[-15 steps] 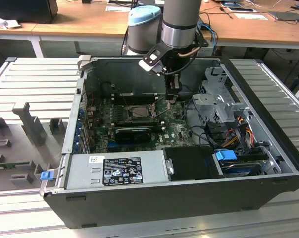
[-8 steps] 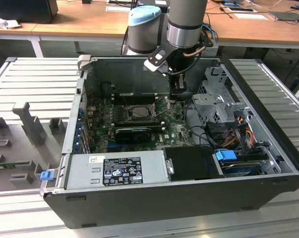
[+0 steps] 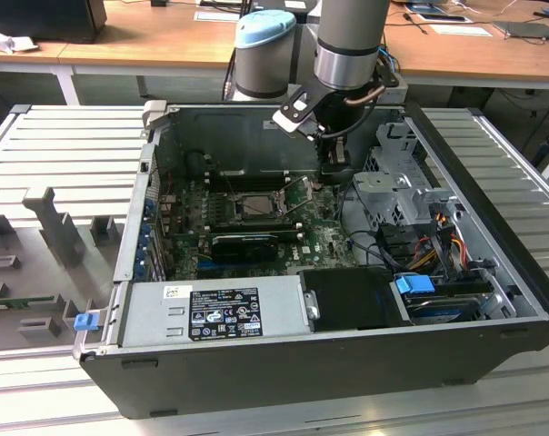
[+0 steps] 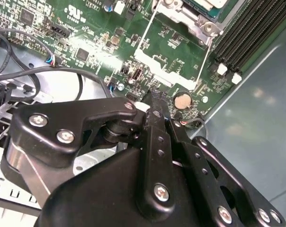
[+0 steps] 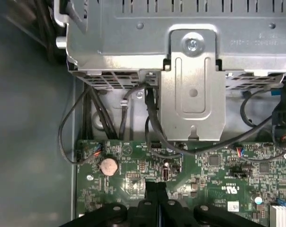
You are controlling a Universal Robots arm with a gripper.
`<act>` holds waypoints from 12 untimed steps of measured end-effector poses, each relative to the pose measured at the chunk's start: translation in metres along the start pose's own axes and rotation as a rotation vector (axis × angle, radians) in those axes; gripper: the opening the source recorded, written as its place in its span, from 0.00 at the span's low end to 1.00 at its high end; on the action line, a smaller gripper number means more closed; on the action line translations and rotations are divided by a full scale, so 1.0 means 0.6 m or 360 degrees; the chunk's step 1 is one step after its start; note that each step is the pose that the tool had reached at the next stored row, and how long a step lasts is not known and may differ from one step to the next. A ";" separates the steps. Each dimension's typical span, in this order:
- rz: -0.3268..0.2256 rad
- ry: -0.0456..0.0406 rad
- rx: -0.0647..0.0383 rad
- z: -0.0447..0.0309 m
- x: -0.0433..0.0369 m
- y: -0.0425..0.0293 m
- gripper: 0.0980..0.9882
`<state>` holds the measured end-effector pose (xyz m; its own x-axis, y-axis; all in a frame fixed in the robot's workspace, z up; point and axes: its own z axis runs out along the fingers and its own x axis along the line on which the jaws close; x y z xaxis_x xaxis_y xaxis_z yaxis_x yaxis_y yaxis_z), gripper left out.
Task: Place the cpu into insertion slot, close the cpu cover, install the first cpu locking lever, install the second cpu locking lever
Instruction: 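Close the cpu cover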
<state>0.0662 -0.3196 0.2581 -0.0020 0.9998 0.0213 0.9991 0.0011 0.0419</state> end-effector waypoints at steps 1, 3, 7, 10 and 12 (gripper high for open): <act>-0.0001 0.0000 0.0000 0.002 0.000 0.000 0.01; -0.0005 0.0000 0.0000 0.008 0.000 0.000 0.01; -0.0012 0.0001 0.0001 0.022 0.000 -0.001 0.01; -0.0014 0.0001 0.0048 0.022 0.000 -0.001 0.01; -0.0015 0.0001 0.0070 0.022 0.000 -0.001 0.01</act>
<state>0.0664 -0.3196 0.2452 -0.0115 0.9997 0.0219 0.9999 0.0115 -0.0015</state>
